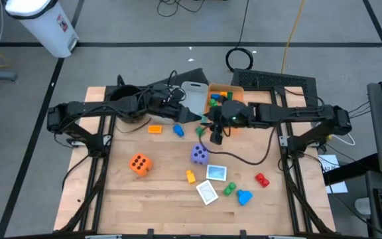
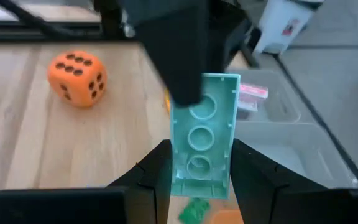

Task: Pick & Place Toys
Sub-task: Put the light blue game piece into the orange bin

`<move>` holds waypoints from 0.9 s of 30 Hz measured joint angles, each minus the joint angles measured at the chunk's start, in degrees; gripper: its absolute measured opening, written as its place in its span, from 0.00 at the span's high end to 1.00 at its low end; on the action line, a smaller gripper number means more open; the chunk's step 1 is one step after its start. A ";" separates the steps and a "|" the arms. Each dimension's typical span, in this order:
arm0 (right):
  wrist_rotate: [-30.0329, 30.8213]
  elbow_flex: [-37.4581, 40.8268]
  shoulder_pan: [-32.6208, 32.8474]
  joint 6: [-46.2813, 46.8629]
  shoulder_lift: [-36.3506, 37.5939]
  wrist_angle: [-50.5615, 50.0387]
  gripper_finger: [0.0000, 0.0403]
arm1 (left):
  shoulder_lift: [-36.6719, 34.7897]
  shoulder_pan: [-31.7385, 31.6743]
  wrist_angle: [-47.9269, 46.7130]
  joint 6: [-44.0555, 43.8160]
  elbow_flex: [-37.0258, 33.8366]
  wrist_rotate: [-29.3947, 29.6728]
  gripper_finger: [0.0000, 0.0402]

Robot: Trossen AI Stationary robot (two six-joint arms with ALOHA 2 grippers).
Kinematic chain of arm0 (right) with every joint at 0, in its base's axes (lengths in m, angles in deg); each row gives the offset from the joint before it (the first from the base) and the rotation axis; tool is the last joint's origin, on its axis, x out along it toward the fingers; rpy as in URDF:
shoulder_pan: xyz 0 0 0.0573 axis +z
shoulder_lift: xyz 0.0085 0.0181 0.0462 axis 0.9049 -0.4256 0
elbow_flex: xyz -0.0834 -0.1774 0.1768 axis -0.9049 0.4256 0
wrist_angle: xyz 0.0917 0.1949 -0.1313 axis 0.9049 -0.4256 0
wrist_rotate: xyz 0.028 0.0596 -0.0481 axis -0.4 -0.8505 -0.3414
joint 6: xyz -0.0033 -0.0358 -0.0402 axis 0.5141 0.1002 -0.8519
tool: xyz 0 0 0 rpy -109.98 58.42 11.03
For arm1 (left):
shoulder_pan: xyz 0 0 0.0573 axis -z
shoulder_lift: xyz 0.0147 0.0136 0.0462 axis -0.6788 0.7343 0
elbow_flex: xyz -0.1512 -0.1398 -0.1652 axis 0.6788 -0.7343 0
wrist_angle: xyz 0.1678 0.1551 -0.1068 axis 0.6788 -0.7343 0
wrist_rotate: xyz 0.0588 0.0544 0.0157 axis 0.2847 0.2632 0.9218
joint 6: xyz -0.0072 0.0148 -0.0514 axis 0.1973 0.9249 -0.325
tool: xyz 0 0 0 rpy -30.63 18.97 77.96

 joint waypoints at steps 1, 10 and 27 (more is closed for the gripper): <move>0.00 -0.40 -0.24 0.28 -0.90 -0.88 0.71 | 0.00 -0.03 -0.21 0.08 0.00 0.00 0.44; -2.94 -3.43 -1.85 -0.22 -3.21 -1.58 0.71 | 0.00 -0.15 -7.91 2.52 0.04 -0.55 0.44; -3.70 -3.85 -1.63 -1.52 -3.26 -2.10 0.71 | -0.01 -1.18 -4.68 2.55 0.04 1.44 0.44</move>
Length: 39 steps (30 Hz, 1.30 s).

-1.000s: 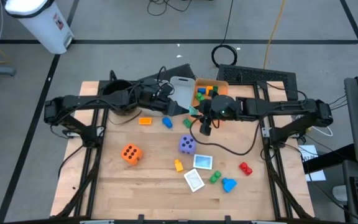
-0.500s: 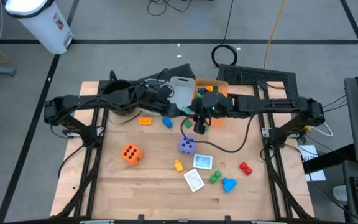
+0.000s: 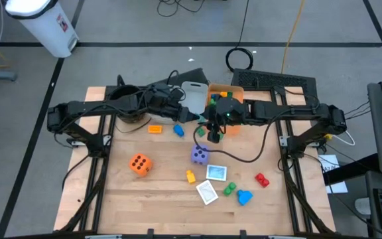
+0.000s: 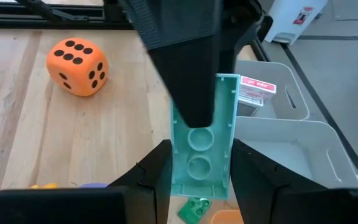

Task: Pick & Place Toys
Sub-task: Put the light blue game piece into the orange bin

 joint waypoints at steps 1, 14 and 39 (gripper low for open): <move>-0.72 0.00 -0.01 -0.09 0.00 -0.01 0.71 | -0.02 0.00 0.67 0.05 0.00 0.01 0.44; -0.71 0.02 -0.02 -1.06 0.00 0.17 0.71 | -0.02 0.02 0.48 0.19 0.00 -0.70 0.63; -5.21 0.02 -0.48 3.44 1.50 3.38 0.54 | -0.08 -1.46 0.37 4.37 -0.09 -5.45 0.88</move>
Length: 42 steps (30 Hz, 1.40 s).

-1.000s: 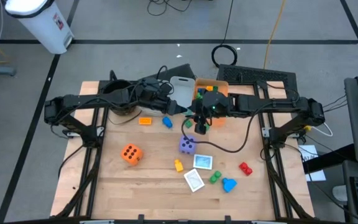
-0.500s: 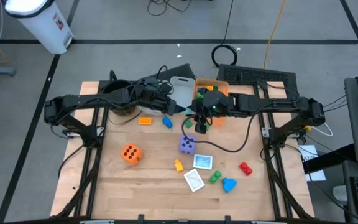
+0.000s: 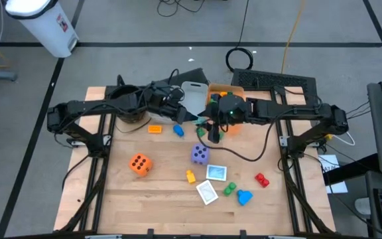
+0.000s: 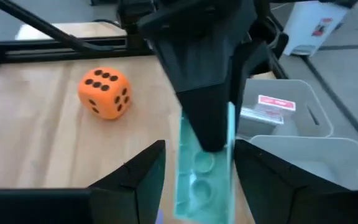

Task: Pick & Place Toys
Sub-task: Put the light blue game piece into the orange bin

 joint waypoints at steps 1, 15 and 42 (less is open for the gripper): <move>-0.48 0.00 -0.04 0.74 0.18 -0.11 0.52 | 0.00 -0.22 0.03 0.03 0.00 0.15 0.88; 0.20 0.04 -4.15 3.91 9.27 -3.09 0.42 | -2.47 -4.03 0.64 3.97 0.02 -2.75 0.88; -2.89 24.17 -4.87 27.25 10.91 53.09 0.49 | -9.30 -1.67 8.53 17.78 0.09 3.40 0.88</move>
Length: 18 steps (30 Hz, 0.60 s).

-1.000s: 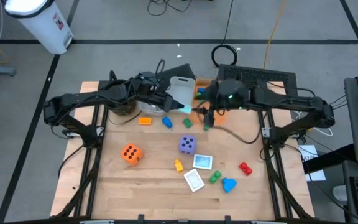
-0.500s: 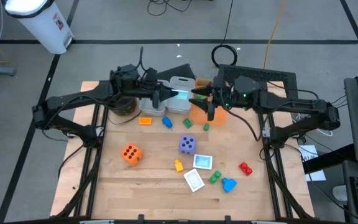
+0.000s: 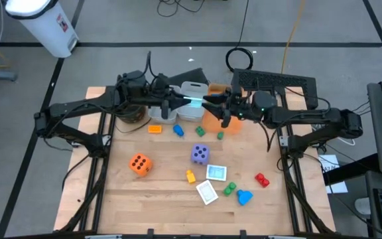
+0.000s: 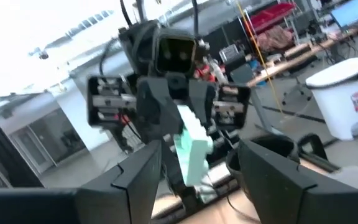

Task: Pick & Place Toys
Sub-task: Put the light blue game piece into the orange bin

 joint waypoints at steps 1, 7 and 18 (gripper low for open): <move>-0.01 -0.02 0.04 0.04 -0.45 1.06 0.49 | 0.34 0.01 0.61 0.20 0.00 -0.02 0.88; -0.48 0.03 0.06 1.97 -2.72 3.77 0.50 | 2.01 0.45 3.48 -0.76 -0.07 -1.03 0.88; -1.68 0.03 -0.07 0.99 -3.26 5.65 0.63 | 2.14 0.71 3.33 -0.86 -0.07 -0.76 0.88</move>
